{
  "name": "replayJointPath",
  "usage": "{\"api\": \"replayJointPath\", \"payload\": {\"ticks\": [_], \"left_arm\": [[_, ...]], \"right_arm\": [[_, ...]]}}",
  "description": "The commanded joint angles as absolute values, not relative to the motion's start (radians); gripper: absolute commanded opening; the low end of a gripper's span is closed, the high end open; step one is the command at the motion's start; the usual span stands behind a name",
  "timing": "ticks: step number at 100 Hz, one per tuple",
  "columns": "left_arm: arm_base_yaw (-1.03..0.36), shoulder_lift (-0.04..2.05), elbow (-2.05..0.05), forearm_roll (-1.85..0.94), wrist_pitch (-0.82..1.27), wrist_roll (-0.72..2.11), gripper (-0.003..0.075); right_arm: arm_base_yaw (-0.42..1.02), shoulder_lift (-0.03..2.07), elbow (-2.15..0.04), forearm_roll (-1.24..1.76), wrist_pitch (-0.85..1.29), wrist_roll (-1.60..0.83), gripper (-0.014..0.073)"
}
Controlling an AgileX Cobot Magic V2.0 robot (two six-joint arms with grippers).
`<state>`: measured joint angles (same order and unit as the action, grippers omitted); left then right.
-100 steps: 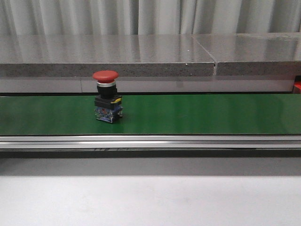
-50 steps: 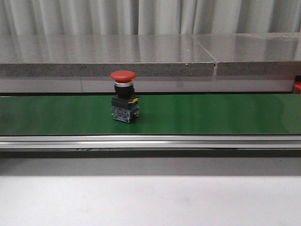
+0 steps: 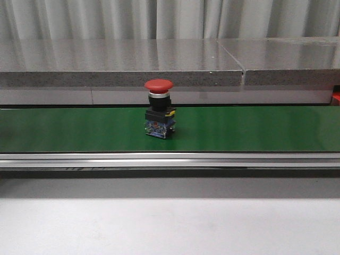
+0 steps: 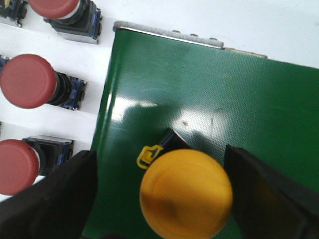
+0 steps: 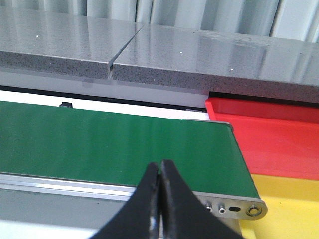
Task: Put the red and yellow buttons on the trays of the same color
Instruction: 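Set the yellow button on the conveyor and open the left gripper, then lower the right gripper onto the arriving red button and grasp it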
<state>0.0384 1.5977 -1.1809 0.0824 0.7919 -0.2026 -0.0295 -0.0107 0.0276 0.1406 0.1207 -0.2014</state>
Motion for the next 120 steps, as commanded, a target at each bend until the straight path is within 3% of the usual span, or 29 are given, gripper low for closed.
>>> {"api": "replayJointPath", "payload": {"ticks": [1,40,69,120], "left_arm": [[0.027,1.561,-1.231,0.074,0.768,-0.19,0.0519],[-0.112,1.537,-1.355,0.08,0.764,-0.162,0.0516],[-0.159,1.399,-1.343,0.094,0.683,-0.175,0.0516],[-0.153,0.924,-0.943,0.128,0.466,-0.218,0.0516]], "right_arm": [[-0.027,-0.029,0.013,0.131,0.044,-0.203,-0.0067],[-0.027,-0.029,0.013,0.131,0.044,-0.203,-0.0067],[-0.027,-0.029,0.013,0.131,0.044,-0.203,-0.0067],[-0.027,-0.029,0.013,0.131,0.037,-0.204,-0.0067]]}}
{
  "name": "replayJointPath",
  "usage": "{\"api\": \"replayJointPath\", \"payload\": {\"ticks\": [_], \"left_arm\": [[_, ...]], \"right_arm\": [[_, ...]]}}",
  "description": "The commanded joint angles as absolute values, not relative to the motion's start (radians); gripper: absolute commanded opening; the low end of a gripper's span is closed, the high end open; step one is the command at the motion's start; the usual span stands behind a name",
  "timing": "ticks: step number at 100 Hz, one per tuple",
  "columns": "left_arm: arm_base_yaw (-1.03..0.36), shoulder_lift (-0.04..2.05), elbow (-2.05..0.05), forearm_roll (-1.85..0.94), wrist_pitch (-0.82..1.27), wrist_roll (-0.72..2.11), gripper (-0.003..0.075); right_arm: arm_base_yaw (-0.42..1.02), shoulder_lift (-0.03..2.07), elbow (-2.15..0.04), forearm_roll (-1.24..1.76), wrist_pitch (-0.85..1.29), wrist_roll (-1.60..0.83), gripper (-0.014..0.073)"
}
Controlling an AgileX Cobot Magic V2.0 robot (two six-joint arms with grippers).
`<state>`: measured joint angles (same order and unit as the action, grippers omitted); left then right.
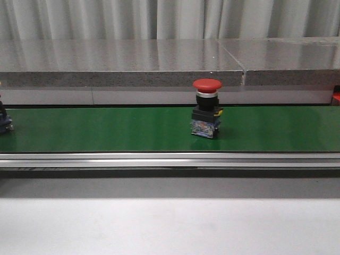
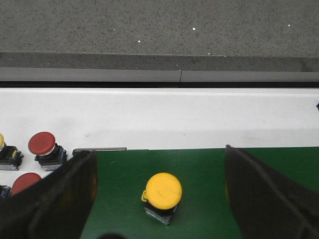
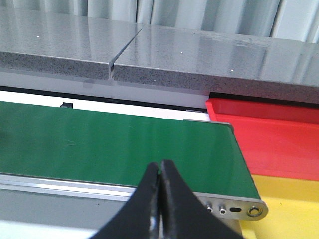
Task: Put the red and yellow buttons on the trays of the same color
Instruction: 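Lower the right gripper onto the arriving red button and grasp it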
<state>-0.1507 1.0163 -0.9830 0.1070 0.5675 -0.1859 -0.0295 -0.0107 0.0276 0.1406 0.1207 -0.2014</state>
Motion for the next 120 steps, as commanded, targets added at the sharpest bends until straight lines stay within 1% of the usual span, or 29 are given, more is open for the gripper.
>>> {"api": "replayJointPath", "payload": {"ticks": [1,16,31,40,47,54,76,92,103,113,120], "left_arm": [[-0.153,0.917,-0.93,0.132,0.462,-0.224,0.0516],[-0.153,0.773,-0.796,0.158,0.438,-0.253,0.0514],[-0.153,0.648,-0.706,0.158,0.438,-0.253,0.0511],[-0.153,0.585,-0.668,0.161,0.438,-0.253,0.0469],[-0.153,0.549,-0.651,0.166,0.438,-0.253,0.0408],[-0.153,0.523,-0.638,0.168,0.438,-0.253,0.0326],[-0.153,0.501,-0.633,0.189,0.442,-0.253,-0.002],[-0.153,0.501,-0.633,0.189,0.436,-0.253,-0.0019],[-0.153,0.501,-0.633,0.19,0.436,-0.253,-0.0019],[-0.153,0.501,-0.633,0.19,0.436,-0.253,-0.0019],[-0.153,0.501,-0.633,0.19,0.436,-0.253,-0.0019]], "right_arm": [[-0.027,-0.029,0.013,0.131,0.037,-0.204,-0.0067],[-0.027,-0.029,0.013,0.131,0.037,-0.204,-0.0067],[-0.027,-0.029,0.013,0.131,0.036,-0.204,-0.0067],[-0.027,-0.029,0.013,0.131,0.035,-0.204,-0.0067],[-0.027,-0.029,0.013,0.131,0.029,-0.204,-0.0067],[-0.027,-0.029,0.013,0.131,0.007,-0.204,-0.0067],[-0.027,-0.029,0.004,0.138,-0.107,-0.204,-0.0067],[-0.027,-0.008,-0.06,0.174,-0.085,-0.204,-0.0067],[-0.027,0.042,-0.135,0.197,-0.032,-0.204,-0.0067],[-0.027,0.131,-0.227,0.199,0.082,-0.204,-0.0067],[-0.027,0.208,-0.308,0.2,0.21,-0.204,-0.0067]]}}
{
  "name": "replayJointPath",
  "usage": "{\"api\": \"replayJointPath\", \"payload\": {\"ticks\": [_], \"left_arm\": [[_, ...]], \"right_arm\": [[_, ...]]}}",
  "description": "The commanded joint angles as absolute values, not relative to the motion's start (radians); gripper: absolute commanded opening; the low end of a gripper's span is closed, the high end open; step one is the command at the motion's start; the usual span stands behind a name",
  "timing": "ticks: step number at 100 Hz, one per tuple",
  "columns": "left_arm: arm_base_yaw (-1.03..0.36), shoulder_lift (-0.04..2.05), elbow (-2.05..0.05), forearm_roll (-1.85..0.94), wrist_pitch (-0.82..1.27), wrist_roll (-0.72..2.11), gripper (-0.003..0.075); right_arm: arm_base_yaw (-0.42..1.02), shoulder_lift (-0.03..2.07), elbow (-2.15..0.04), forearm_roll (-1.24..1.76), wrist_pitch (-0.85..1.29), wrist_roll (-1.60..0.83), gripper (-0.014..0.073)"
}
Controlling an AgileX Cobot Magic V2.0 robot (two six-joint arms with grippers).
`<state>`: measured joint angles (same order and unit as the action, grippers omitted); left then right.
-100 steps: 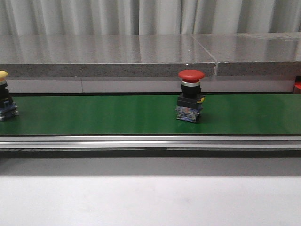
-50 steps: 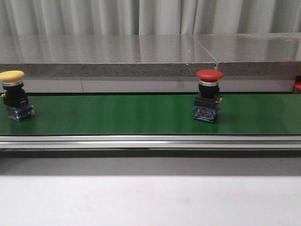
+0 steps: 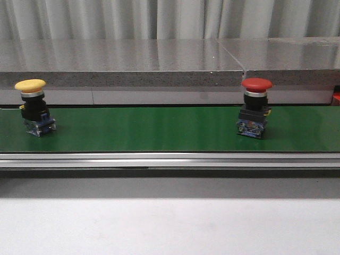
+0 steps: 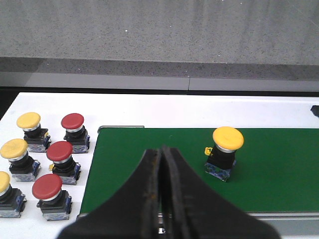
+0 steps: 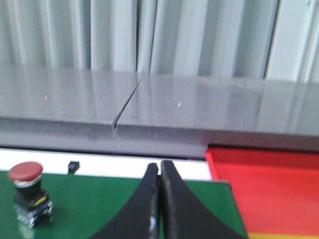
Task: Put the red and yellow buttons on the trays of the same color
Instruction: 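Lower the right gripper onto the arriving red button and grasp it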
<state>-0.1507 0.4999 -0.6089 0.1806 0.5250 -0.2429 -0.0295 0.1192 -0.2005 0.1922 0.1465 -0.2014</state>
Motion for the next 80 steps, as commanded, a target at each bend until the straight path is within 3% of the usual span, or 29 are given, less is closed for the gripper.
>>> {"api": "replayJointPath", "payload": {"ticks": [1,29,64,71,80], "left_arm": [[-0.153,0.501,-0.633,0.19,0.436,-0.253,-0.0019],[-0.153,0.501,-0.633,0.19,0.436,-0.253,-0.0019],[-0.153,0.501,-0.633,0.19,0.436,-0.253,-0.0019],[-0.153,0.501,-0.633,0.19,0.436,-0.253,-0.0019],[-0.153,0.501,-0.633,0.19,0.436,-0.253,-0.0019]], "right_arm": [[-0.027,0.217,-0.325,0.201,0.238,-0.204,-0.0067],[-0.027,0.575,-0.65,0.213,0.647,-0.204,-0.0067],[-0.027,0.782,-0.727,0.294,0.627,-0.204,-0.0055],[-0.027,0.799,-0.727,0.3,0.642,-0.204,0.001],[-0.027,0.816,-0.727,0.308,0.646,-0.204,0.0204]]}}
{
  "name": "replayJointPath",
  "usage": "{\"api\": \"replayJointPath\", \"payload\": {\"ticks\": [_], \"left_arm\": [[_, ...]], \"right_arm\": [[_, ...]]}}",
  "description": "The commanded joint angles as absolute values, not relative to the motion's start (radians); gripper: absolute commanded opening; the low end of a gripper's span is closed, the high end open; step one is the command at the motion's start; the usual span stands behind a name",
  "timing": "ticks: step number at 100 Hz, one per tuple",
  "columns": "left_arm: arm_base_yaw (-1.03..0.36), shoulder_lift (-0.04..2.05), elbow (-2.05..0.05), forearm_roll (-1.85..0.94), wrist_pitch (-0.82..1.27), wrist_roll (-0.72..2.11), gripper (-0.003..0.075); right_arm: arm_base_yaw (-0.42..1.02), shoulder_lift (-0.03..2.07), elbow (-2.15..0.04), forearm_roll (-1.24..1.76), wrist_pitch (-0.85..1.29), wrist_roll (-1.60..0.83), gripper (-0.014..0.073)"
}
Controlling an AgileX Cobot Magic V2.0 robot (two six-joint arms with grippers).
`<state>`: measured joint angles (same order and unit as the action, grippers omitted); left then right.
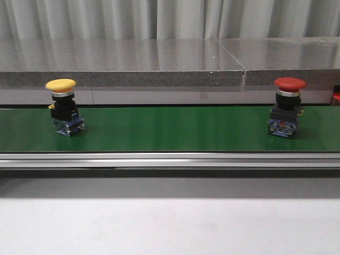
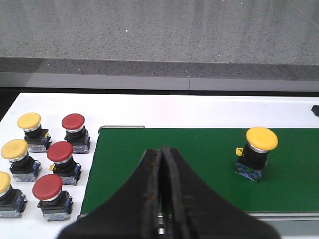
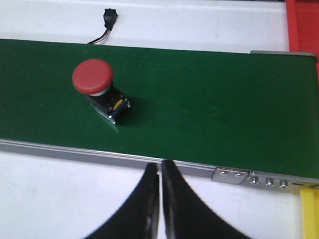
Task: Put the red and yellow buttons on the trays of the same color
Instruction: 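Lower the right gripper onto the arriving red button and grasp it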
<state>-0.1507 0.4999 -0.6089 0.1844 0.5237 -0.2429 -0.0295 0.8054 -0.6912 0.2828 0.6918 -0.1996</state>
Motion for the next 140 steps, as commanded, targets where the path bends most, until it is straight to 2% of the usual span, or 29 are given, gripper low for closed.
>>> {"api": "replayJointPath", "payload": {"ticks": [1,13,18,27,41,79,103,117,140], "left_arm": [[-0.153,0.501,-0.633,0.19,0.436,-0.253,-0.0019],[-0.153,0.501,-0.633,0.19,0.436,-0.253,-0.0019],[-0.153,0.501,-0.633,0.19,0.436,-0.253,-0.0019],[-0.153,0.501,-0.633,0.19,0.436,-0.253,-0.0019],[-0.153,0.501,-0.633,0.19,0.436,-0.253,-0.0019],[-0.153,0.501,-0.633,0.19,0.436,-0.253,-0.0019],[-0.153,0.501,-0.633,0.19,0.436,-0.253,-0.0019],[-0.153,0.501,-0.633,0.19,0.436,-0.253,-0.0019],[-0.153,0.501,-0.633,0.19,0.436,-0.253,-0.0019]], "right_arm": [[-0.027,0.816,-0.727,0.308,0.645,-0.204,0.0243],[-0.027,0.817,-0.727,0.322,0.636,-0.204,0.0582],[-0.027,0.817,-0.727,0.337,0.628,-0.204,0.0673],[-0.027,0.817,-0.727,0.352,0.618,-0.204,0.0633],[-0.027,0.86,-0.735,0.371,0.62,-0.211,0.0631],[-0.009,1.181,-0.884,0.377,0.627,-0.289,0.0631],[0.021,1.332,-0.949,0.375,0.554,-0.29,0.0619],[0.02,1.399,-0.963,0.347,0.536,-0.29,0.0496],[0.02,1.442,-0.999,0.332,0.534,-0.289,0.0199]]}}
